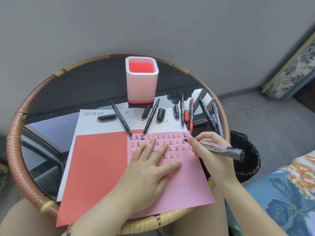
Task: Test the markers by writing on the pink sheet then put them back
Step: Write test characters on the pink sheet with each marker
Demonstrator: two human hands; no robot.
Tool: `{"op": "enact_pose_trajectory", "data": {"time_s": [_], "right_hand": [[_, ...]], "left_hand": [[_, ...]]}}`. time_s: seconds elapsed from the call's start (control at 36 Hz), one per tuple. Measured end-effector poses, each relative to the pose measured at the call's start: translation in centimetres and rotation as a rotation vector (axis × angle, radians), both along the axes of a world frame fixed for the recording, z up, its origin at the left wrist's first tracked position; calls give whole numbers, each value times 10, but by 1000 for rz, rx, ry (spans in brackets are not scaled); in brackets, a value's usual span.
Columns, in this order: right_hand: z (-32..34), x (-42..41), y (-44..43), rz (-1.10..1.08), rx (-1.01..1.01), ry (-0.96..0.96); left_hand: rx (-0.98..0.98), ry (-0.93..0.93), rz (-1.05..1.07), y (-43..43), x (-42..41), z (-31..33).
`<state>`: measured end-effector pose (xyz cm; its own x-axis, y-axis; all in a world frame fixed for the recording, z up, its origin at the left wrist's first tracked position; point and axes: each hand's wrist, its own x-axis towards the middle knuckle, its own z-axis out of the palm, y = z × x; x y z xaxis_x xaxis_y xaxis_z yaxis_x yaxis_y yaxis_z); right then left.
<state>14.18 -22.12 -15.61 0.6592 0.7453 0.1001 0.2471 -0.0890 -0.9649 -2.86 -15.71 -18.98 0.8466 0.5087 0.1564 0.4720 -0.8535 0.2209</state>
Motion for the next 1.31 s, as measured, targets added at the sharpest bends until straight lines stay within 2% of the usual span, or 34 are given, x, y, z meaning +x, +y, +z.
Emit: {"op": "enact_pose_trajectory", "data": {"time_s": [0.11, 0.31, 1.06, 1.31], "right_hand": [[-11, -3, -1, -153, -23, -80], [-18, 1, 1, -224, -34, -96], [-19, -2, 8, -156, -33, -241], [-23, 0, 7, -201, -31, -251]], "left_hand": [[-6, 10, 3, 0, 0, 1], [-16, 13, 1, 0, 0, 1], [-31, -2, 2, 0, 1, 2], [-43, -2, 3, 0, 1, 2]]}}
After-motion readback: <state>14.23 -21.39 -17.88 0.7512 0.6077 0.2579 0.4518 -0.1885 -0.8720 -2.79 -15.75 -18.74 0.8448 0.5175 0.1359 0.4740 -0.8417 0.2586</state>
